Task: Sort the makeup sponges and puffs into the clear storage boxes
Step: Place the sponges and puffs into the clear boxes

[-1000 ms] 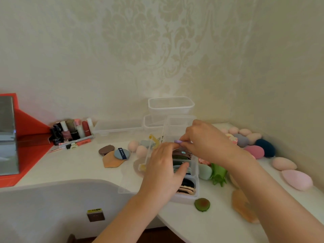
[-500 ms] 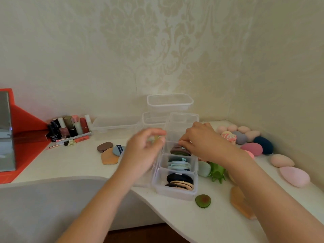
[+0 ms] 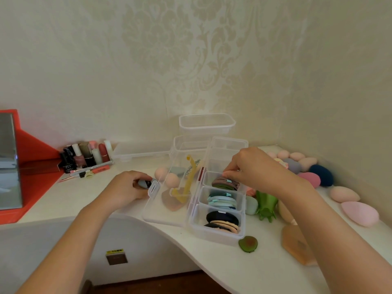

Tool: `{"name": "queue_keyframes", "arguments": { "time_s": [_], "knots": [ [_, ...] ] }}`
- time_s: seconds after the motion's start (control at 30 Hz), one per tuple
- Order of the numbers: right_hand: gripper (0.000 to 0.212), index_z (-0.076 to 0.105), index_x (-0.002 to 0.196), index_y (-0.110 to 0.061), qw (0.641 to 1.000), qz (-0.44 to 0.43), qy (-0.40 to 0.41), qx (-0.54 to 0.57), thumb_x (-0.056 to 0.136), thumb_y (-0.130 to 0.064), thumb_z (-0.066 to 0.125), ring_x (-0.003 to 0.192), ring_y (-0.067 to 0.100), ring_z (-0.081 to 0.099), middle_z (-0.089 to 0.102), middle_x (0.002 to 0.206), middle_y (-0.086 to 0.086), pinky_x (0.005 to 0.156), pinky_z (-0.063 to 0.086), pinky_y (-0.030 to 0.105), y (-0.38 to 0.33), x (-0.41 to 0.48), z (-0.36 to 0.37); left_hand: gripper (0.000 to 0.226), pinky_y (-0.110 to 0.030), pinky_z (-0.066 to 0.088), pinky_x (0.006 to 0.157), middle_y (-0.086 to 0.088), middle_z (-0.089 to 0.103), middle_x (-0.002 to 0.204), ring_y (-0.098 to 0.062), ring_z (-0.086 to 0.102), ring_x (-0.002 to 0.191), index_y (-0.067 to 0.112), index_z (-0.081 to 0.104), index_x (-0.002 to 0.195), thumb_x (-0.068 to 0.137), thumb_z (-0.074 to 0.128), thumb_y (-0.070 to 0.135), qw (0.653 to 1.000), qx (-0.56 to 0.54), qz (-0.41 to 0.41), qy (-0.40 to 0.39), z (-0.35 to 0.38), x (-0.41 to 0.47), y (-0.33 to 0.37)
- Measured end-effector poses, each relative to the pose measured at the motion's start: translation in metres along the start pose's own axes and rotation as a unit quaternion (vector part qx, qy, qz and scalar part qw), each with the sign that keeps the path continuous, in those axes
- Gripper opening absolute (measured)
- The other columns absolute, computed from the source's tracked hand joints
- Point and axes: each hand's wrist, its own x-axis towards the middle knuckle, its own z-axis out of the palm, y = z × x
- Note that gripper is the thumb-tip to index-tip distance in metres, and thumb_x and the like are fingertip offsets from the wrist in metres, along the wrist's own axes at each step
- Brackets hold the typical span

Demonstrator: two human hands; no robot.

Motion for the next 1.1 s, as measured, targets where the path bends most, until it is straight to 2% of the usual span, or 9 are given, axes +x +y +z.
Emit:
{"name": "queue_keyframes", "arguments": {
  "time_s": [0.07, 0.23, 0.33, 0.47, 0.57, 0.73, 0.87, 0.97, 1.1],
  "knots": [
    [0.024, 0.076, 0.1, -0.026, 1.0, 0.005, -0.003, 0.01, 0.092, -0.034, 0.055, 0.082, 0.014, 0.063, 0.074, 0.094, -0.003, 0.071, 0.046, 0.024, 0.0, -0.001, 0.0, 0.037, -0.014, 0.039, 0.068, 0.013, 0.065, 0.09, -0.01, 0.059, 0.086, 0.041, 0.062, 0.081, 0.071, 0.076, 0.008, 1.0, 0.004, 0.002, 0.023, 0.004, 0.003, -0.003],
    [0.022, 0.075, 0.099, -0.025, 1.0, 0.011, -0.003, 0.019, 0.091, -0.034, 0.057, 0.084, 0.012, 0.064, 0.074, 0.095, -0.005, 0.077, 0.051, 0.028, -0.002, -0.002, -0.003, 0.012, -0.017, 0.039, 0.067, 0.004, 0.07, 0.092, -0.012, 0.062, 0.087, 0.022, 0.073, 0.094, 0.086, 0.066, 0.017, 0.993, -0.031, -0.008, 0.112, 0.007, 0.009, -0.007],
    [0.022, 0.075, 0.098, -0.023, 1.0, 0.012, 0.001, 0.029, 0.089, -0.036, 0.06, 0.086, 0.011, 0.064, 0.073, 0.094, -0.006, 0.077, 0.049, 0.025, -0.003, -0.003, -0.005, 0.014, -0.015, 0.041, 0.065, 0.001, 0.068, 0.087, -0.006, 0.062, 0.074, 0.011, 0.071, 0.099, 0.089, 0.062, 0.016, 0.976, -0.083, -0.009, 0.199, 0.001, 0.008, 0.007],
    [0.023, 0.075, 0.096, -0.023, 1.0, 0.01, 0.008, 0.021, 0.087, -0.039, 0.062, 0.086, 0.011, 0.057, 0.067, 0.087, -0.006, 0.072, 0.038, 0.023, -0.002, -0.002, -0.008, 0.019, -0.011, 0.039, 0.072, 0.007, 0.063, 0.094, -0.007, 0.059, 0.084, 0.01, 0.07, 0.106, 0.089, 0.062, 0.016, 0.948, -0.107, 0.083, 0.288, -0.014, -0.003, 0.062],
    [0.023, 0.073, 0.098, -0.023, 1.0, 0.014, -0.001, 0.022, 0.088, -0.039, 0.06, 0.083, 0.008, 0.052, 0.064, 0.086, -0.009, 0.076, 0.03, 0.02, -0.004, -0.004, -0.009, 0.014, -0.002, 0.038, 0.066, 0.013, 0.063, 0.09, 0.004, 0.057, 0.077, 0.025, 0.068, 0.098, 0.087, 0.064, 0.017, 0.945, -0.131, 0.177, 0.242, -0.01, -0.012, 0.111],
    [0.021, 0.073, 0.097, -0.023, 0.999, 0.028, -0.014, 0.045, 0.087, -0.038, 0.062, 0.092, 0.012, 0.062, 0.073, 0.093, -0.006, 0.092, 0.042, 0.029, -0.004, -0.007, -0.012, 0.017, -0.005, 0.036, 0.068, 0.011, 0.064, 0.089, 0.004, 0.052, 0.075, 0.022, 0.07, 0.103, 0.087, 0.064, 0.02, 0.95, -0.034, 0.28, 0.135, 0.022, -0.006, 0.149],
    [0.015, 0.073, 0.093, -0.024, 0.998, 0.028, -0.004, 0.05, 0.085, -0.033, 0.065, 0.09, 0.013, 0.063, 0.073, 0.089, -0.006, 0.088, 0.041, 0.027, -0.003, -0.007, -0.013, 0.013, -0.01, 0.035, 0.066, 0.012, 0.065, 0.09, -0.005, 0.054, 0.081, 0.023, 0.07, 0.098, 0.087, 0.063, 0.021, 0.963, 0.005, 0.258, 0.085, 0.035, 0.005, 0.152],
    [0.008, 0.066, 0.084, -0.024, 0.998, 0.025, 0.006, 0.057, 0.082, -0.032, 0.069, 0.083, 0.013, 0.059, 0.067, 0.079, -0.008, 0.075, 0.035, 0.023, -0.001, -0.006, -0.013, 0.016, -0.018, 0.037, 0.072, 0.008, 0.069, 0.095, -0.009, 0.058, 0.088, 0.021, 0.072, 0.1, 0.086, 0.065, 0.022, 0.97, 0.043, 0.237, 0.025, 0.039, 0.012, 0.149],
    [0.024, 0.048, 0.087, -0.021, 0.997, 0.018, 0.023, 0.071, 0.081, -0.029, 0.07, 0.077, 0.013, 0.052, 0.06, 0.077, -0.009, 0.062, 0.027, 0.023, 0.0, -0.006, -0.011, 0.023, -0.018, 0.042, 0.083, 0.002, 0.071, 0.106, -0.01, 0.064, 0.097, 0.02, 0.072, 0.108, 0.087, 0.064, 0.019, 0.974, 0.049, 0.219, -0.025, 0.04, 0.017, 0.153]
  ]
}}
